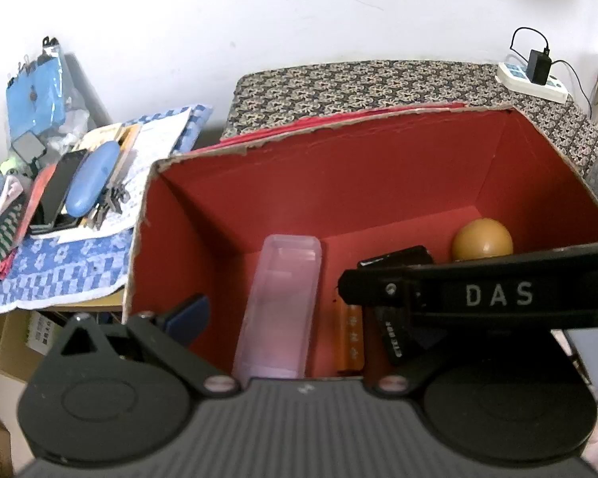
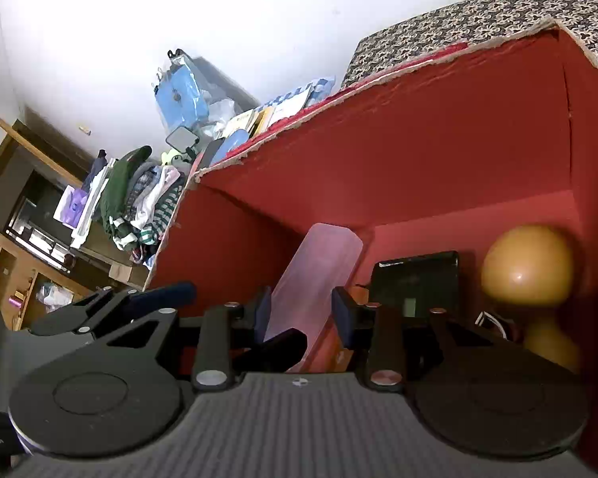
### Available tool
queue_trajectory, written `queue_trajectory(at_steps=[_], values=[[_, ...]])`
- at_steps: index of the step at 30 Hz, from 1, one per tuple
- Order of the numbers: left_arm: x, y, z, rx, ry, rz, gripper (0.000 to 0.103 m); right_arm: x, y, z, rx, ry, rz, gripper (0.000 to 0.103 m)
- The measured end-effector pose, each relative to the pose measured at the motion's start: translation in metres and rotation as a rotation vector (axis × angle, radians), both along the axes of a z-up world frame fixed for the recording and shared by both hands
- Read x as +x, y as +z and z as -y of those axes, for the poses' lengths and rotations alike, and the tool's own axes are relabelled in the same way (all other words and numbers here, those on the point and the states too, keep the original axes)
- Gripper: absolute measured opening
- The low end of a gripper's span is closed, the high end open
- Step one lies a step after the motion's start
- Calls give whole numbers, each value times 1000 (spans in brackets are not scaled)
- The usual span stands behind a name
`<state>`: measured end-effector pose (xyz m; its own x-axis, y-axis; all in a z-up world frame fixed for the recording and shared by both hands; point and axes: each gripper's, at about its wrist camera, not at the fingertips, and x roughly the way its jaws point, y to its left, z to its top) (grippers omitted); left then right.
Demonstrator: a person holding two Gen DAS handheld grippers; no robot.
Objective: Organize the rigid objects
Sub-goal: 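Lower the clear container into the red box and open the right gripper, then move the right tool out of the box to the small blue-white package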
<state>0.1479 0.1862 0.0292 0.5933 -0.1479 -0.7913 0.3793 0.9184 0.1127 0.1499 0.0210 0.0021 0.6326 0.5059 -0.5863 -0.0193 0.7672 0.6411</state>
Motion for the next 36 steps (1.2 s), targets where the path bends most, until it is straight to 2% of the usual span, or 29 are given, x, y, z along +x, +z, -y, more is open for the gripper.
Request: queue_trajectory(at_steps=[11,20,23,26,29,33,36], values=[[0,0,0,3,16,7,102,-1,0,-1,-19,-12,9,20],[-6,0,3,23,24,52,103,-2,2,-3,-25,2,38,20],[-10,0,5,31,32,72,103,-7,6,-6,-57,4,72,20],[-14,4,4,0,28,69,103,-12,15,-8,-92,3,100,20],[-24,14,2,-55,21,74,103,-29,34,2,-52,-11,169,20],[-39,28,6,-111,-15,95,102,-57,56,32,-56,-84,213,20],[-49,35,14,-123,-33,118,101,-79,65,67,-22,-176,235,20]])
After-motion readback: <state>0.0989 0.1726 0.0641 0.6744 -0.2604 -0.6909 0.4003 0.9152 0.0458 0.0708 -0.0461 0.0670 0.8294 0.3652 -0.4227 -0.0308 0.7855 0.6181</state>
